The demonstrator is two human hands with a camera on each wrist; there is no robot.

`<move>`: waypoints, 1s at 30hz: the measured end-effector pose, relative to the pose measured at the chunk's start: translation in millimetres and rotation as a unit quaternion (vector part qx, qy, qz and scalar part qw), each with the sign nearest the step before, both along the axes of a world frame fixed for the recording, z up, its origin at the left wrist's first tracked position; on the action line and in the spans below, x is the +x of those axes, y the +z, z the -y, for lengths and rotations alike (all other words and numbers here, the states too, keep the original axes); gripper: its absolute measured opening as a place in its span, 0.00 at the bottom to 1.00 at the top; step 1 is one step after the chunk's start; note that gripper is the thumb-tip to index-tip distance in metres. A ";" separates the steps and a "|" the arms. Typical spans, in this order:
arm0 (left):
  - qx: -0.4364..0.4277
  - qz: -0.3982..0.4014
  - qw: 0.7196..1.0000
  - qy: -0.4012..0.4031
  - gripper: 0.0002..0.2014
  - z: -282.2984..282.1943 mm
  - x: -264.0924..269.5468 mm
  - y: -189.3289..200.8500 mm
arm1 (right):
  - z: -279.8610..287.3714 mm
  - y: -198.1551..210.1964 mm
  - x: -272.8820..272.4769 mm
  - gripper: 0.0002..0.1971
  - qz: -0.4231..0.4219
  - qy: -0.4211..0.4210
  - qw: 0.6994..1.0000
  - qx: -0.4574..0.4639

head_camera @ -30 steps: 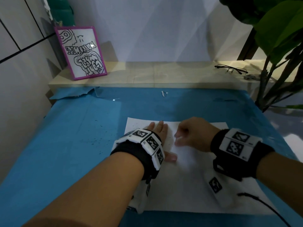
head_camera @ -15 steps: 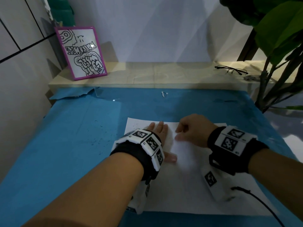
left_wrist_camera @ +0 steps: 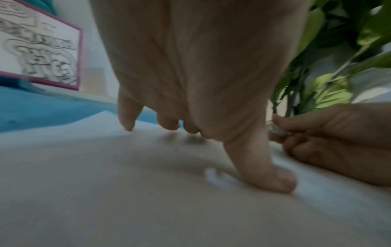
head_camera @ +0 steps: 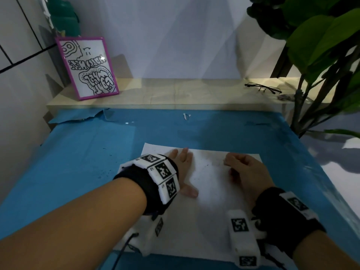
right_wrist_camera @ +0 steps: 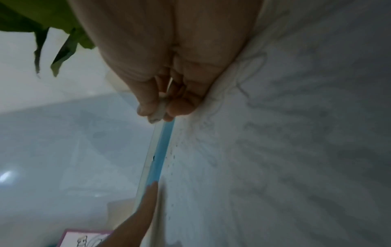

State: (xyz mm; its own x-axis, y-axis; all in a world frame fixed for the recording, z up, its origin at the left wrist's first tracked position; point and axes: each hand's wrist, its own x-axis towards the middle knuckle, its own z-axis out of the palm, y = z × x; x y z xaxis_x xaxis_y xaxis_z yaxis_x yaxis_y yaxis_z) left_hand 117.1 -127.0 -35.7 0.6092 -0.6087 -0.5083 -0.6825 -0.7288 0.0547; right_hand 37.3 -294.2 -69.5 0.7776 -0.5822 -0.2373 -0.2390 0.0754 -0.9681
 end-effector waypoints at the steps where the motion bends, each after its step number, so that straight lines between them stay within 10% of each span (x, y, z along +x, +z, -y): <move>1: -0.004 0.013 1.000 -0.027 0.50 3.0 -6.7 3.1 | 0.3 -1.9 -0.1 0.04 0.013 -0.006 1.000 0.016; 7: -0.018 -0.012 0.983 -0.185 0.38 25.0 -46.8 -6.9 | 3.7 -3.6 3.8 0.04 0.063 -0.025 0.992 0.110; 13: 0.037 0.090 0.990 0.103 0.50 4.3 27.9 -5.4 | 4.3 -4.9 2.2 0.05 0.075 -0.020 0.991 0.110; 20: 0.004 -0.019 0.986 -0.167 0.35 25.8 -38.8 3.0 | 9.1 -9.3 4.5 0.07 0.077 -0.021 0.989 0.127; 26: 0.055 0.104 0.983 0.140 0.43 -13.3 16.6 -4.7 | 6.5 -6.2 2.4 0.05 0.079 -0.013 0.991 0.112; 30: -0.027 0.042 0.993 -0.111 0.34 -2.8 -46.2 9.3 | 6.1 -4.7 1.6 0.03 0.073 -0.008 0.992 0.104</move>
